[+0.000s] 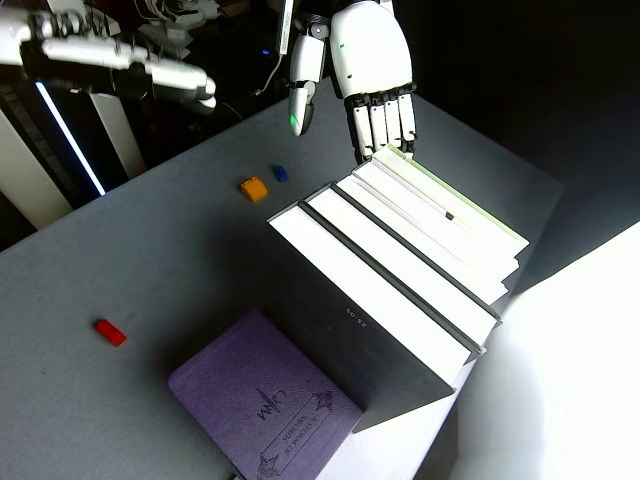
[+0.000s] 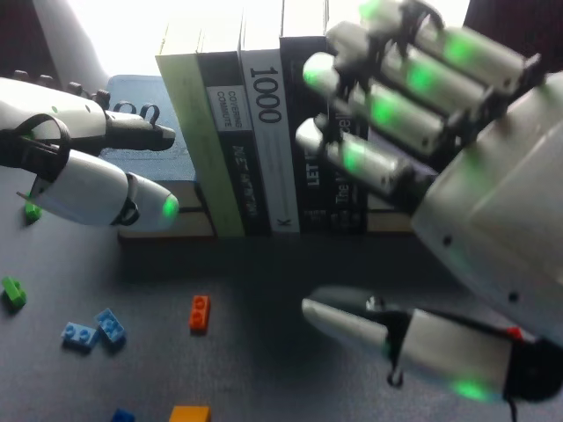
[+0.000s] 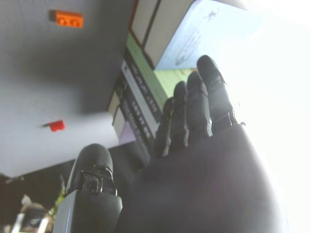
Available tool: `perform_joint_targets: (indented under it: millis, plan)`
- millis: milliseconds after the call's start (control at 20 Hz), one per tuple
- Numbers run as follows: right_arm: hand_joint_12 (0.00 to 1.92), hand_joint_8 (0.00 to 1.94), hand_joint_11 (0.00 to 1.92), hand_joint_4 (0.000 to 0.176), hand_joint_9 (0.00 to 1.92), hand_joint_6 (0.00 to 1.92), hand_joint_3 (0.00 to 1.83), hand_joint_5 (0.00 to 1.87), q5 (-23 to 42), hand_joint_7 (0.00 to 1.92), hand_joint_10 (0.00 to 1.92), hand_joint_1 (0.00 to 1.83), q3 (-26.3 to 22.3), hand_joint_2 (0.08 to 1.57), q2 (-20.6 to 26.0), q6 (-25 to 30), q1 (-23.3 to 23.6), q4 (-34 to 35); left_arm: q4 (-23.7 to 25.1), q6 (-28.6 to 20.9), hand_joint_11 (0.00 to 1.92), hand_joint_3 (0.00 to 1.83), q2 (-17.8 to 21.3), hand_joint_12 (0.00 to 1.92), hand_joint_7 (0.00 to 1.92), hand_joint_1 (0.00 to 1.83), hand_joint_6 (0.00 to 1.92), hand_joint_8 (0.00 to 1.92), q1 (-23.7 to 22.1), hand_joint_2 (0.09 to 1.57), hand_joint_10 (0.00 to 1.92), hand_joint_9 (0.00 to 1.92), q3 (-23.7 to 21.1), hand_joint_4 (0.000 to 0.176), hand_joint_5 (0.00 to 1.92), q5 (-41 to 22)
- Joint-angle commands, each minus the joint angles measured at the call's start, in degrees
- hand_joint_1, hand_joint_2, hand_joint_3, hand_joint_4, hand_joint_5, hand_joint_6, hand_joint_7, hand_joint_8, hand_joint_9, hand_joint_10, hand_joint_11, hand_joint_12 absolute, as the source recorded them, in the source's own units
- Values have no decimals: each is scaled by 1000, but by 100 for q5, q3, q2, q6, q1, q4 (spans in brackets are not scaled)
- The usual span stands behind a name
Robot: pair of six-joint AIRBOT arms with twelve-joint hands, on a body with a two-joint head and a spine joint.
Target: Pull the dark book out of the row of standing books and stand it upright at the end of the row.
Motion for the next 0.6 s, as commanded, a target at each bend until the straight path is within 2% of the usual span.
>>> perform_joint_targets:
  millis: [0,150,250,350,400,450,550]
  plan:
    - [0,3,0,0,24,25,1,581,649,177,8,0,32,1143,-10,-12,88,-315,204,-17,0,3,42,533,135,0,26,12,-78,1301,17,140,28,28,105,-381]
    - [0,9,0,0,30,35,1,620,766,189,9,0,505,1145,-391,123,311,-315,205,-38,0,0,42,602,148,0,23,7,-79,1286,16,159,24,43,132,-381]
    - [0,7,0,0,28,20,0,593,788,188,7,0,791,1143,-560,276,407,-316,206,-45,0,3,42,574,154,0,20,5,-79,1301,10,154,29,40,146,-380]
    - [0,10,0,0,26,14,1,582,811,199,5,0,1085,1145,-747,412,511,-316,279,-47,0,0,42,653,156,0,6,2,-79,1292,11,174,31,48,128,-356]
    - [0,6,0,0,25,13,4,580,825,193,5,0,1219,1150,-820,464,574,-319,316,-47,0,0,42,684,178,0,10,6,-86,1296,12,187,34,43,146,-352]
    - [0,3,0,0,31,11,5,579,846,188,7,0,1336,1153,-885,541,633,-322,349,-47,0,0,41,690,176,0,8,4,-97,1290,10,185,35,48,146,-340]
    - [0,0,0,0,27,8,7,572,849,174,5,0,1504,1160,-974,667,724,-322,406,-47,0,2,39,649,165,0,10,2,-116,1301,2,169,34,46,162,-317]
